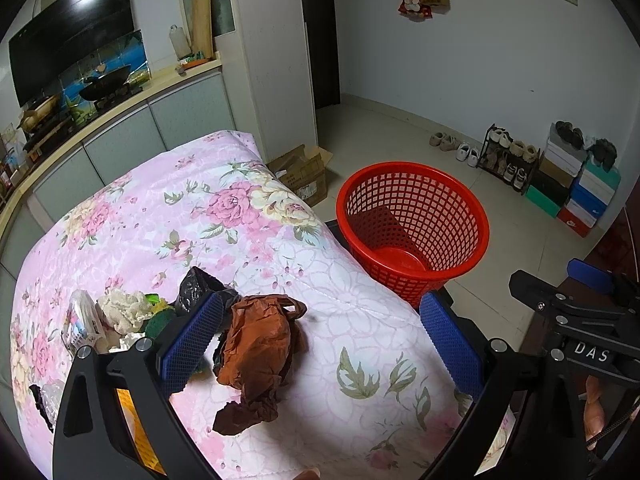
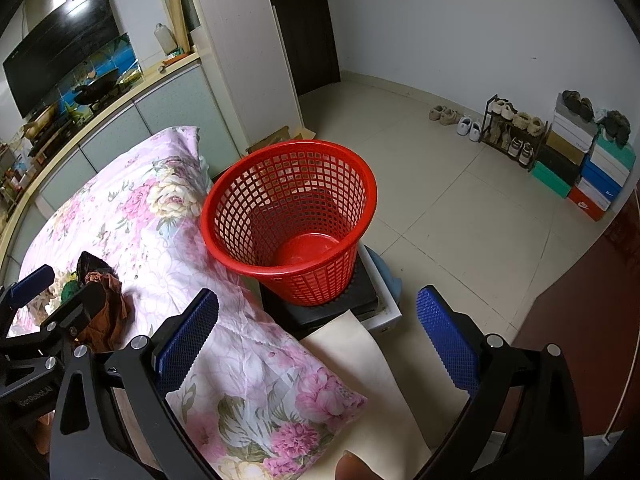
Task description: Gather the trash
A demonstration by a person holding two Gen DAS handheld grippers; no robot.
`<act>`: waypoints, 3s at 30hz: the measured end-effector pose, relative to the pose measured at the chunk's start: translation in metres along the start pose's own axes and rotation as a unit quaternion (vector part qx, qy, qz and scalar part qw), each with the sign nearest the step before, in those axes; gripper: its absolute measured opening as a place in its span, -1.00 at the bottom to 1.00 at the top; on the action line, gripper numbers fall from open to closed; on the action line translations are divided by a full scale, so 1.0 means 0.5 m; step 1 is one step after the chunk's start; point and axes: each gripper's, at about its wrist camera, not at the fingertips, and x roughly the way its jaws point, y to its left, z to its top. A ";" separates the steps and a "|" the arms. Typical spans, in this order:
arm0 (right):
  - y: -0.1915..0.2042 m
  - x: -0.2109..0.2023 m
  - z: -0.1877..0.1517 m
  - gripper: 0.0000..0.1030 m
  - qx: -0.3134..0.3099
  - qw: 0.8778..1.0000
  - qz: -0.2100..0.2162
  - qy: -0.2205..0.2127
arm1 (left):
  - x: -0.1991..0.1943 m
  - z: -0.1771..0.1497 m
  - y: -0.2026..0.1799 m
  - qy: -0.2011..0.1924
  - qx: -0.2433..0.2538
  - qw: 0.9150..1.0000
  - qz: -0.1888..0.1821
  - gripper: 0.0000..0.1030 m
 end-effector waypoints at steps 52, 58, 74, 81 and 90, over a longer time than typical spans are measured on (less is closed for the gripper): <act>0.005 0.007 -0.006 0.87 -0.004 1.000 0.006 0.010 | 0.014 -0.009 0.028 0.024 -0.025 0.999 -0.010 0.86; 0.030 0.016 -0.005 0.87 -0.015 1.000 0.018 0.013 | 0.006 -0.017 0.050 0.025 -0.036 0.999 -0.007 0.86; 0.217 0.085 -0.051 0.87 -0.122 0.983 0.107 0.081 | -0.070 -0.024 0.226 0.007 -0.117 0.992 0.046 0.86; 0.269 0.116 -0.066 0.87 -0.163 0.975 0.112 0.100 | -0.113 -0.039 0.337 -0.001 -0.165 0.983 0.084 0.86; 0.287 0.144 -0.072 0.87 -0.197 0.971 0.090 0.097 | -0.162 -0.068 0.434 -0.009 -0.214 0.971 0.109 0.86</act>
